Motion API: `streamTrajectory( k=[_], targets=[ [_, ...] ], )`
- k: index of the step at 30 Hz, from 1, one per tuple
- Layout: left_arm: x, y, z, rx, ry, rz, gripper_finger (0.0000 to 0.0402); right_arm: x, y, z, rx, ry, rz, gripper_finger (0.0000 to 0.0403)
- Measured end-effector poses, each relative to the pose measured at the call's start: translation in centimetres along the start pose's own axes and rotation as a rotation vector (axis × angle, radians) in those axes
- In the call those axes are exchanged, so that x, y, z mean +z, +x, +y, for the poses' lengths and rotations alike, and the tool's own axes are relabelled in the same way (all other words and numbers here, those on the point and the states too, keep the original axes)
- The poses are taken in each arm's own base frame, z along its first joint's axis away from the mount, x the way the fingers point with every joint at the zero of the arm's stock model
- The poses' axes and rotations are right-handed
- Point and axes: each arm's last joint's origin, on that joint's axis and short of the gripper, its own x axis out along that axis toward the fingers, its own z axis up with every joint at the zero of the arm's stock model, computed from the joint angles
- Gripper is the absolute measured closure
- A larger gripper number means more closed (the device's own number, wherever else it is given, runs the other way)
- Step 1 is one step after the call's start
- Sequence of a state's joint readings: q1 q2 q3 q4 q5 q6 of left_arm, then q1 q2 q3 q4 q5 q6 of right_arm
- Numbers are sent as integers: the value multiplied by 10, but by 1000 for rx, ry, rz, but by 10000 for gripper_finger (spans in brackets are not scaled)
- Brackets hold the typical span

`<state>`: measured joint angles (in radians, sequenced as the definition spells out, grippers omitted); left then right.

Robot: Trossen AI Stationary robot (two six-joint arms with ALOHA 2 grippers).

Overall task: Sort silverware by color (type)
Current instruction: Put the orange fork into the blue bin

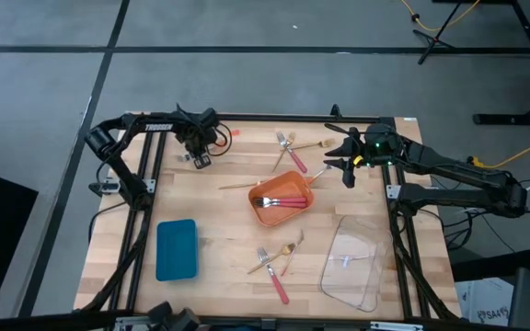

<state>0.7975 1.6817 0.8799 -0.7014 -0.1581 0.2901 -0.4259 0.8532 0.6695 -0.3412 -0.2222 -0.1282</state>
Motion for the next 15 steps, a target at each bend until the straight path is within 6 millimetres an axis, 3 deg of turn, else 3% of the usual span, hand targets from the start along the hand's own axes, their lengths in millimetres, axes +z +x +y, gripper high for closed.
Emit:
streamTrajectory(
  k=[8, 15],
  targets=[
    [0, -5, -13, -8, -13, 32, 395, 0, 0, 0, 0, 0, 0, 301],
    [7, -31, -25, -146, -143, -1, 396, 0, 0, 0, 0, 0, 1, 301]
  ],
)
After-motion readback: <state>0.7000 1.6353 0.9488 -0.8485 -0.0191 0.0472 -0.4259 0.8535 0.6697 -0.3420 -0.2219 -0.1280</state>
